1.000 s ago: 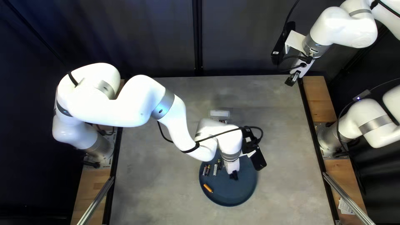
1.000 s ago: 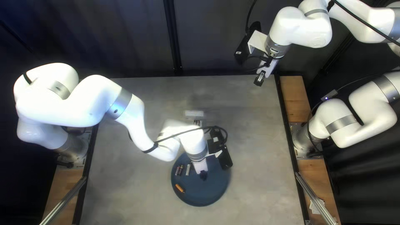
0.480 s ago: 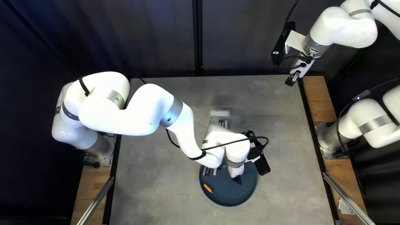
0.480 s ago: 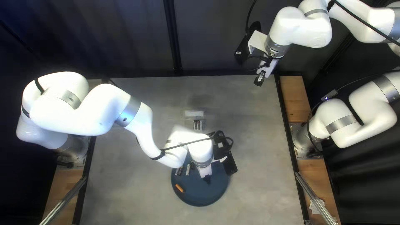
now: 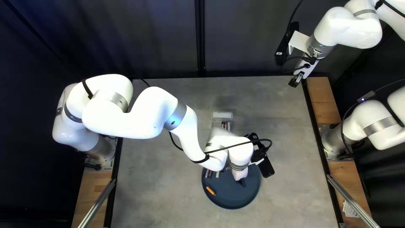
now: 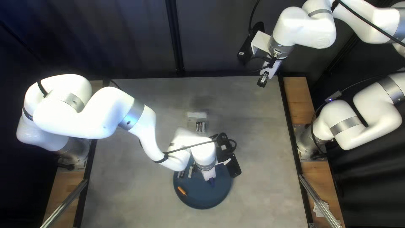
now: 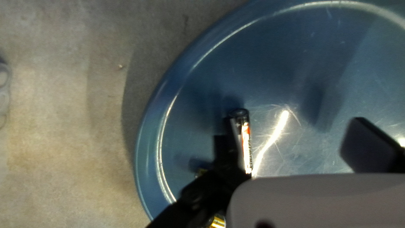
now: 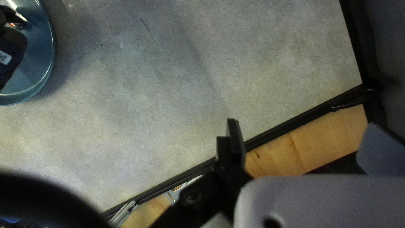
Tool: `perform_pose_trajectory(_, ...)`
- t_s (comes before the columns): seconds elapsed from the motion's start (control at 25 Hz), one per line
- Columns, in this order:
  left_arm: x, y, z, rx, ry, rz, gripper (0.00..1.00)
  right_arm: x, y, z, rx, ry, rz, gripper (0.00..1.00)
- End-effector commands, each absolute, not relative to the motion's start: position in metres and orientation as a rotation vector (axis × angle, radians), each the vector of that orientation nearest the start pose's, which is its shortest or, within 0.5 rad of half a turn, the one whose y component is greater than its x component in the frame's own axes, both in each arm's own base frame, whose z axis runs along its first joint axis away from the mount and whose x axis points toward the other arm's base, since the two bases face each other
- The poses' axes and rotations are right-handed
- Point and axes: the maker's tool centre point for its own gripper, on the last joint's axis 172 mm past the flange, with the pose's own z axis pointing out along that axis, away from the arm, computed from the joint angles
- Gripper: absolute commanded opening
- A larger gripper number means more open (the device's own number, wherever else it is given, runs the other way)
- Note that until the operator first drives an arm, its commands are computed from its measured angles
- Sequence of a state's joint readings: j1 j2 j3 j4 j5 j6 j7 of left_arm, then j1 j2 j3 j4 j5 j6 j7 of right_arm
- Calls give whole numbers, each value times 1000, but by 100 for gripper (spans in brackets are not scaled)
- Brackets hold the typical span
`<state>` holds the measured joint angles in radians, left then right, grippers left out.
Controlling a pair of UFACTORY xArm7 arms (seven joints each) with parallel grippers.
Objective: Pick up the batteries from the table and place them into the container
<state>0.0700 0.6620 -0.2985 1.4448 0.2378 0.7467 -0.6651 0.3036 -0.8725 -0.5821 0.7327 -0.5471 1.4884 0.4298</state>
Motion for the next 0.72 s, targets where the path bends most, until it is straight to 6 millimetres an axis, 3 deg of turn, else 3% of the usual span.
perform_pose_trajectory(0.04,601,-116,28,-3120,-567,-111,0,246,-180,277,-3145,796,-84,100)
perform_pose_trajectory(0.44,599,-126,65,-3079,-619,-121,0,246,-180,277,-3145,796,-84,100)
perform_pose_trajectory(0.48,599,-126,64,-3077,-627,-114,8,246,-180,277,-3145,796,-84,100)
perform_pose_trajectory(0.52,598,-127,62,-3074,-638,-106,100,246,-180,277,-3145,796,-84,100)
perform_pose_trajectory(0.72,595,-123,43,-3063,-658,-99,100,246,-180,277,-3145,796,-84,100)
